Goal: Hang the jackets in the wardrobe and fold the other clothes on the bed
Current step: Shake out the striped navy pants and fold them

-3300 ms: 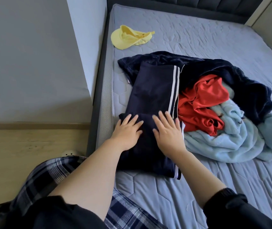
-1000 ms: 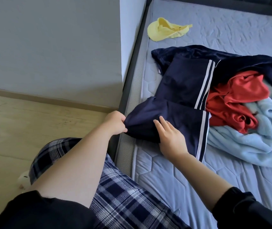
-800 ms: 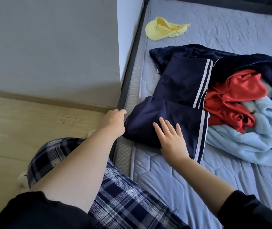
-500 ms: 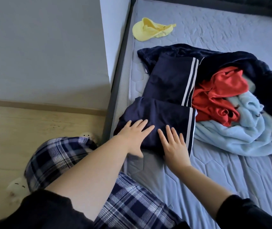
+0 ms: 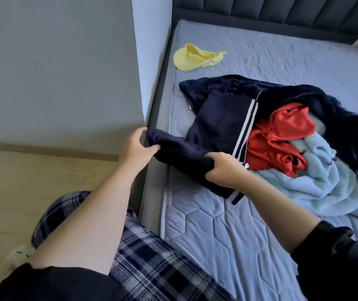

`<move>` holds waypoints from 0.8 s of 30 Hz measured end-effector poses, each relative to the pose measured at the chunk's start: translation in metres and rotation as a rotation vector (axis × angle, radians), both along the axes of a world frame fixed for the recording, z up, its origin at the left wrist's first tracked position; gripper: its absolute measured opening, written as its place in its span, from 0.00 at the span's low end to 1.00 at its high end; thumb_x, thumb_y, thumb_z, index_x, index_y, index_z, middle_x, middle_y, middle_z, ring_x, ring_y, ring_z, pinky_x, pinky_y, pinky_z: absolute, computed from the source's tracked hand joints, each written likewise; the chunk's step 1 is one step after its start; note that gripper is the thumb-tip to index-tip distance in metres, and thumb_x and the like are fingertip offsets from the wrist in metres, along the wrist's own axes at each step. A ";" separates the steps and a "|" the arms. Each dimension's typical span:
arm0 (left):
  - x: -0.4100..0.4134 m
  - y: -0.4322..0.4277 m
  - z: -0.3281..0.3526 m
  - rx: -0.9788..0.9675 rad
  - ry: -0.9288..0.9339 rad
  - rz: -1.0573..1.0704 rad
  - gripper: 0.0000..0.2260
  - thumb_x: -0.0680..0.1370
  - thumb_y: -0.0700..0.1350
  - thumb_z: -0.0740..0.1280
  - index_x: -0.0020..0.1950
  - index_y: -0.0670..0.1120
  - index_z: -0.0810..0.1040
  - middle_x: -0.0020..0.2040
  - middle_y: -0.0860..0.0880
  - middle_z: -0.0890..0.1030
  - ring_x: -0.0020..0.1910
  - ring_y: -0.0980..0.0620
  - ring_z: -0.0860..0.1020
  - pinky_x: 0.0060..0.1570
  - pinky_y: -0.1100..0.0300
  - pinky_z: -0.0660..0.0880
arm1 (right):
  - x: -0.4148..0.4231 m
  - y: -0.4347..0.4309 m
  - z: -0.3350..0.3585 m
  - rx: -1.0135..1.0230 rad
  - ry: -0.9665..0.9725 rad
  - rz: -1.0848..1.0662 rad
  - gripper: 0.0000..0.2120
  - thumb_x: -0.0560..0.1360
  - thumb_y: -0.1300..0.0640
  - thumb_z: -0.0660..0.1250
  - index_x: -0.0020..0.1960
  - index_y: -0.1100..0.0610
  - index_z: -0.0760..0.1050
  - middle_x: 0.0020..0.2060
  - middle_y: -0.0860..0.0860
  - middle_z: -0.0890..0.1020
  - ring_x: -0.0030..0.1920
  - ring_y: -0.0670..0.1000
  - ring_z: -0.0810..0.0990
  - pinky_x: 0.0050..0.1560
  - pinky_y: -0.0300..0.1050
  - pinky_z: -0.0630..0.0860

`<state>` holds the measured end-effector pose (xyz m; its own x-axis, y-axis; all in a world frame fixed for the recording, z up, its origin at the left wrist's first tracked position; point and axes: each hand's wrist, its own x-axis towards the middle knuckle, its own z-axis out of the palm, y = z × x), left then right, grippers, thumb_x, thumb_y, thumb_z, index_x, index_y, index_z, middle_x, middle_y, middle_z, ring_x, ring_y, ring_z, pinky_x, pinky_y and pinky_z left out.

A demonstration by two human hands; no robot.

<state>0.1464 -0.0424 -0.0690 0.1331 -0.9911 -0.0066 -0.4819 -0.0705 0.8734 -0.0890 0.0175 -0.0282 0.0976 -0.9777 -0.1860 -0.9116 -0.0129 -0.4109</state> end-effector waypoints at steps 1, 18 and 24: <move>0.001 0.000 0.000 0.037 0.060 0.054 0.28 0.73 0.50 0.71 0.71 0.51 0.66 0.67 0.51 0.72 0.66 0.50 0.70 0.62 0.57 0.68 | 0.005 -0.004 0.007 0.045 -0.084 -0.013 0.09 0.63 0.61 0.67 0.43 0.53 0.76 0.36 0.49 0.78 0.40 0.55 0.78 0.36 0.42 0.69; 0.013 -0.002 -0.010 0.451 0.442 0.394 0.24 0.79 0.56 0.57 0.73 0.48 0.65 0.71 0.45 0.69 0.66 0.43 0.69 0.65 0.46 0.67 | 0.030 -0.045 0.021 0.401 -0.868 -0.221 0.07 0.58 0.64 0.67 0.25 0.53 0.78 0.26 0.50 0.79 0.31 0.48 0.78 0.35 0.36 0.74; -0.020 0.006 -0.032 0.479 0.329 0.114 0.36 0.75 0.49 0.68 0.77 0.48 0.52 0.72 0.47 0.67 0.63 0.47 0.72 0.61 0.53 0.69 | -0.054 -0.081 -0.025 0.364 -0.677 -0.552 0.02 0.68 0.66 0.67 0.38 0.61 0.74 0.35 0.56 0.77 0.37 0.54 0.75 0.44 0.47 0.73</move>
<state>0.1269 -0.0360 -0.1012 0.1531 -0.8470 -0.5091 -0.1572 -0.5295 0.8336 -0.1429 -0.0632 -0.0534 -0.1628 -0.8112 -0.5617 -0.3171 0.5821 -0.7488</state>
